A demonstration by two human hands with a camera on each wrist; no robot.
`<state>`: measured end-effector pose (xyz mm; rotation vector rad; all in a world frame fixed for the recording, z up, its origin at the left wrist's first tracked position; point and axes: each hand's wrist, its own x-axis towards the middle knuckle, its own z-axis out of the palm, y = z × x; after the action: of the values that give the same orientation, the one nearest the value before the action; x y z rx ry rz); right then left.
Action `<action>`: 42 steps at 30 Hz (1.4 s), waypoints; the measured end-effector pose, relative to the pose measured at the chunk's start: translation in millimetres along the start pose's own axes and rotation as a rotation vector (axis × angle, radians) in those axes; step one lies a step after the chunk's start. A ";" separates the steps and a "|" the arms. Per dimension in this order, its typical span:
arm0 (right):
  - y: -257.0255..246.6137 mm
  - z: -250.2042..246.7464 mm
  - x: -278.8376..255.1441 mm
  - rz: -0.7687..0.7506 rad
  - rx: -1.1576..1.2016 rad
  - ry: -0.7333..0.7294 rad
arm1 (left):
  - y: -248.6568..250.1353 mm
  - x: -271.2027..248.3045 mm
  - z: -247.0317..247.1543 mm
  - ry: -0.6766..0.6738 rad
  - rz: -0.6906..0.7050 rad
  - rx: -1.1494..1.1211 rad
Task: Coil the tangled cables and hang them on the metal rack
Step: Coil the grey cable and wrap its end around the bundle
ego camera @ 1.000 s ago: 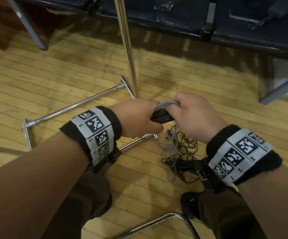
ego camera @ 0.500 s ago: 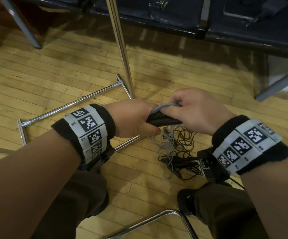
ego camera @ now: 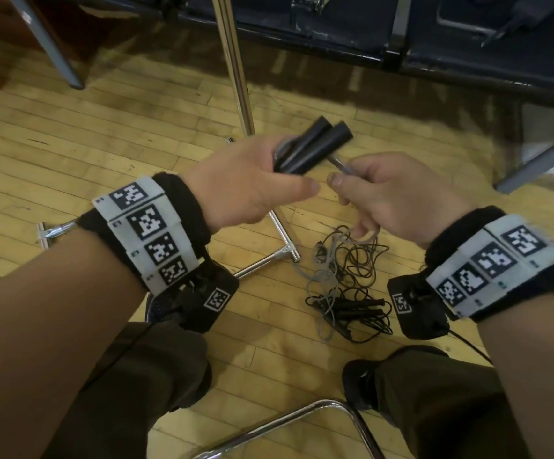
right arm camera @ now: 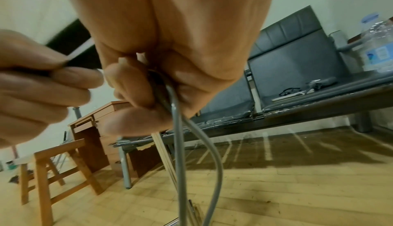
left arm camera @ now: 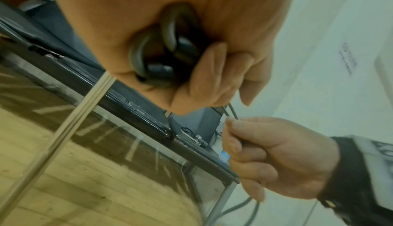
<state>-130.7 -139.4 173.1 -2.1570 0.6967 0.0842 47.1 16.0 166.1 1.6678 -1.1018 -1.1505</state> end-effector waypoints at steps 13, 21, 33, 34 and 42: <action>-21.3 29.3 -5.1 -0.210 -0.287 -0.125 | -15.0 7.5 2.7 0.133 -0.287 0.815; -10.1 19.4 -3.7 -0.214 -0.169 0.047 | -13.2 10.4 34.8 -0.129 -0.260 0.968; -6.5 4.9 -3.2 -0.163 0.081 -0.060 | 6.2 3.0 46.6 -0.233 -0.116 0.788; -6.3 4.9 -2.0 -0.158 0.108 -0.046 | 7.6 2.5 46.1 -0.218 -0.102 0.762; -0.7 16.3 4.7 -0.132 -0.038 -0.018 | 3.1 -3.5 45.3 -0.310 -0.140 0.598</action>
<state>-123.5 -129.0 161.8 -2.2305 0.5441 0.0474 2.4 12.2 158.4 2.0863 -1.6676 -1.2776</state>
